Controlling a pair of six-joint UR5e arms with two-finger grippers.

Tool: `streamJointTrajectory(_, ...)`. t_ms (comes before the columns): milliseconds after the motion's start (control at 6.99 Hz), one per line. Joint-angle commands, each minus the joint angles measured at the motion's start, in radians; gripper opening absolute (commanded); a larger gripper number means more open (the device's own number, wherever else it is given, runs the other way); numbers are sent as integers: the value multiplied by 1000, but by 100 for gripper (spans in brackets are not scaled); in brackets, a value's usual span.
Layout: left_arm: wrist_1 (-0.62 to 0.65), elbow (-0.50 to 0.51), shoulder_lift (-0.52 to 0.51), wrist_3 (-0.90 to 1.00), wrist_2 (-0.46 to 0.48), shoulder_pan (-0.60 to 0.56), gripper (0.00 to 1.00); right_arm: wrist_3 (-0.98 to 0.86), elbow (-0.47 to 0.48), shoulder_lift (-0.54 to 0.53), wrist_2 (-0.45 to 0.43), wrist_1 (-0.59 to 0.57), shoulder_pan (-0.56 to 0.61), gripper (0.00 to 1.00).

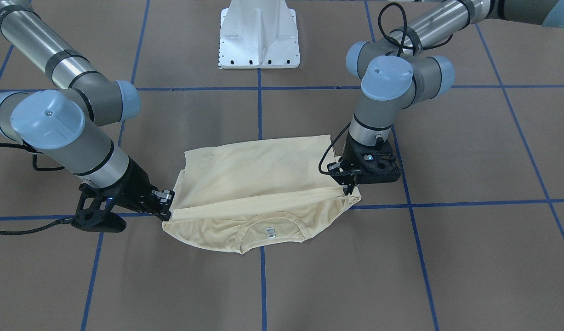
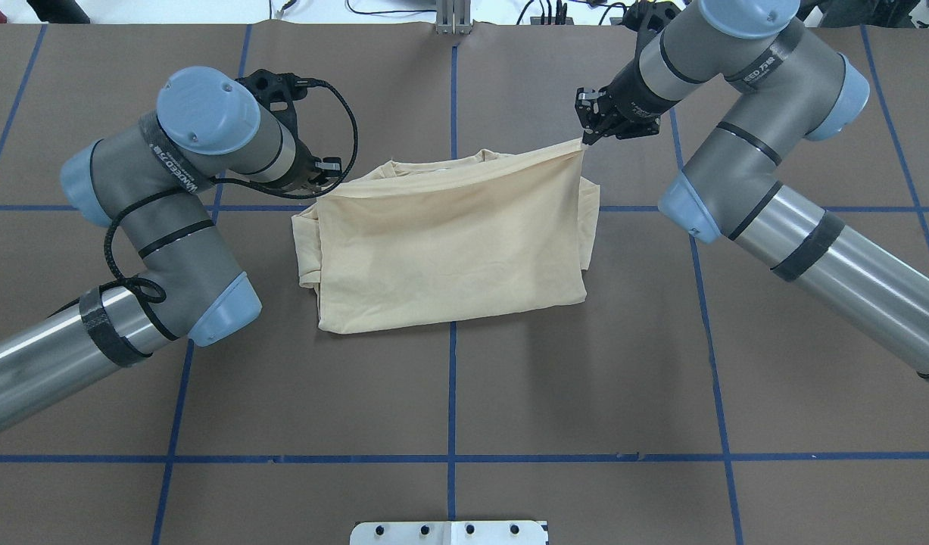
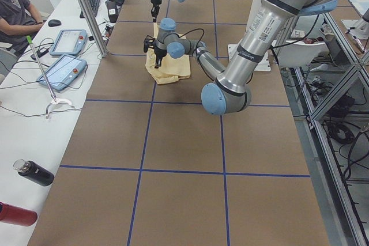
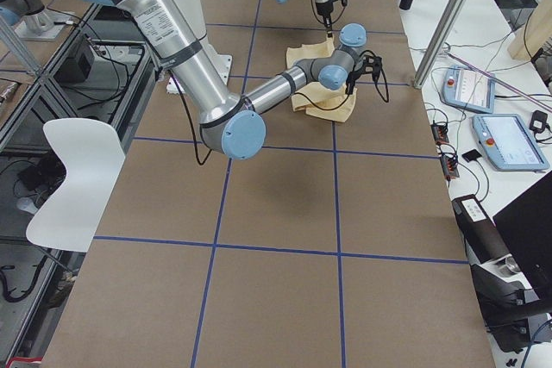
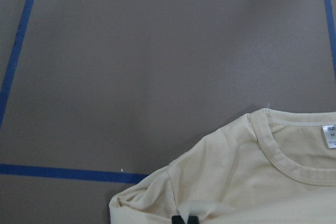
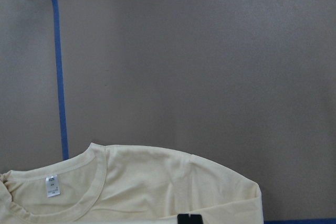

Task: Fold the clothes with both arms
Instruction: 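Open both grippers and raise them off the folded shirt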

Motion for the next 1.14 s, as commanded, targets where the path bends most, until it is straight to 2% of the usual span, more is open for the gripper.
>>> streamJointTrajectory(0,-51,72,-5,-1,10,1,0,0,-38,14,-71,0,-39,0)
streamJointTrajectory(286,-51,73,-12,-5,8,7,0,0,-65,13,-79,3,-51,0)
streamJointTrajectory(572,-53,85,-11,-4,10,7,0,0,-131,13,-82,95,-51,0)
streamJointTrajectory(1002,-77,124,-13,-4,37,7,0,0,-142,8,-89,100,-53,0)
